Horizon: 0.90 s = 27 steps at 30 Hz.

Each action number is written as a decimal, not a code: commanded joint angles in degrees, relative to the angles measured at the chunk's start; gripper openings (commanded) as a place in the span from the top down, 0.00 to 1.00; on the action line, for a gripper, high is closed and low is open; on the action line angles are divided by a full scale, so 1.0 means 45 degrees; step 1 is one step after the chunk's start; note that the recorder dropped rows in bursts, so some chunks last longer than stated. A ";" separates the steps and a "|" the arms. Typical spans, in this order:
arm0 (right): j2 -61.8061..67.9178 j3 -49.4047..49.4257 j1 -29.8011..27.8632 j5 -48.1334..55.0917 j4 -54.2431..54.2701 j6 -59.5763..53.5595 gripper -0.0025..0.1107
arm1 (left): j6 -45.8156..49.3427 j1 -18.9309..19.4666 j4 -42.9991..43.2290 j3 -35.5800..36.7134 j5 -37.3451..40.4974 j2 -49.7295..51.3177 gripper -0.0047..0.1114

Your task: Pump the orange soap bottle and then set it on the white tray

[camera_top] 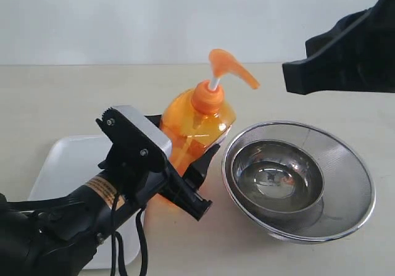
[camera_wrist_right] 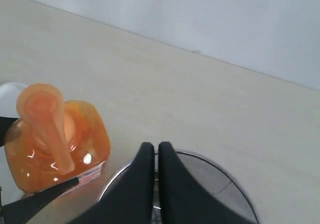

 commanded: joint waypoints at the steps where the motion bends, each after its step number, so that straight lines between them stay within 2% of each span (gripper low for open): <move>1: -0.0083 0.0044 -0.0021 -0.0052 -0.0194 -0.0020 0.98 | 0.0220 -0.0023 -0.0919 -0.0073 -0.0293 0.0006 0.92; 17: -0.0083 0.0044 -0.0021 0.0028 -0.0194 0.0006 0.98 | -0.1498 -0.0155 -0.3986 -0.0352 -0.0746 -0.0740 0.92; 20: -0.0083 0.0044 -0.0021 0.0090 -0.0194 0.0006 0.98 | -0.1260 -0.0666 -0.5267 -0.0738 -0.0626 -0.0740 0.92; 27: -0.0083 0.0044 -0.0021 0.0084 -0.0194 -0.0037 0.98 | 0.0934 -0.2014 -0.7458 -0.2144 -0.0654 -0.0715 0.92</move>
